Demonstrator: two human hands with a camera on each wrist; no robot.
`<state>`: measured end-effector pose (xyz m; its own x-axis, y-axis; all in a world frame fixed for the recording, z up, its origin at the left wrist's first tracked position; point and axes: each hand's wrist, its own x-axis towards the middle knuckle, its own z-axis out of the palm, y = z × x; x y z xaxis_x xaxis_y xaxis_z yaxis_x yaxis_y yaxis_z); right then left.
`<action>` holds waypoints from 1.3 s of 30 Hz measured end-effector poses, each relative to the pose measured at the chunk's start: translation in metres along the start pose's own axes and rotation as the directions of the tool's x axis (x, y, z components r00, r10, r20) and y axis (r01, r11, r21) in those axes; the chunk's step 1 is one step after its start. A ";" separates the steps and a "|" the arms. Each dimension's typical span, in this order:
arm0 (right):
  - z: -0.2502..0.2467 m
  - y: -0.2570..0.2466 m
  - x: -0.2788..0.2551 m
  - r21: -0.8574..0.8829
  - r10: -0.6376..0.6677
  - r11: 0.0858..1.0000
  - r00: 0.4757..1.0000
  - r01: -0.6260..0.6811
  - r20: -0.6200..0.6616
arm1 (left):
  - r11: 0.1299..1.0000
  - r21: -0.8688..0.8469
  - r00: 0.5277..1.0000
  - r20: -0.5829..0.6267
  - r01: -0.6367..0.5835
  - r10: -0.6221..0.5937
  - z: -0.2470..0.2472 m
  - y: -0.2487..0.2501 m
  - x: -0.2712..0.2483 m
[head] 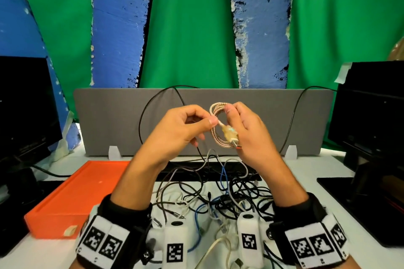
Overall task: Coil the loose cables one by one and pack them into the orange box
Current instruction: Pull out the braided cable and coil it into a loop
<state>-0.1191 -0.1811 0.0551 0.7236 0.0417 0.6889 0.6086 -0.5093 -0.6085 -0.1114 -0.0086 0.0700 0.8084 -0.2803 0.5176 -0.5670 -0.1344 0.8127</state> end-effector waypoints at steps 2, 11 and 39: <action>-0.003 -0.002 -0.001 0.098 -0.014 0.995 1.000 0.013 0.007 | 1.000 -0.006 0.999 -0.035 0.014 -0.015 0.002 -0.003 0.002; 0.002 -0.004 -0.001 -0.056 -0.142 0.987 0.984 0.149 0.103 | 0.999 0.040 0.987 -0.161 0.004 0.003 0.029 -0.009 0.006; -0.003 0.010 0.005 -0.118 0.018 0.993 0.995 -0.007 0.096 | 0.871 0.422 0.956 -0.031 -0.251 0.291 0.033 -0.007 -0.005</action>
<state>-0.1101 -0.1882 0.0539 0.7625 0.1147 0.6367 0.5611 -0.6073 -0.5625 -0.1166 -0.0378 0.0525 0.6131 -0.2774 0.7397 -0.7637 -0.4480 0.4649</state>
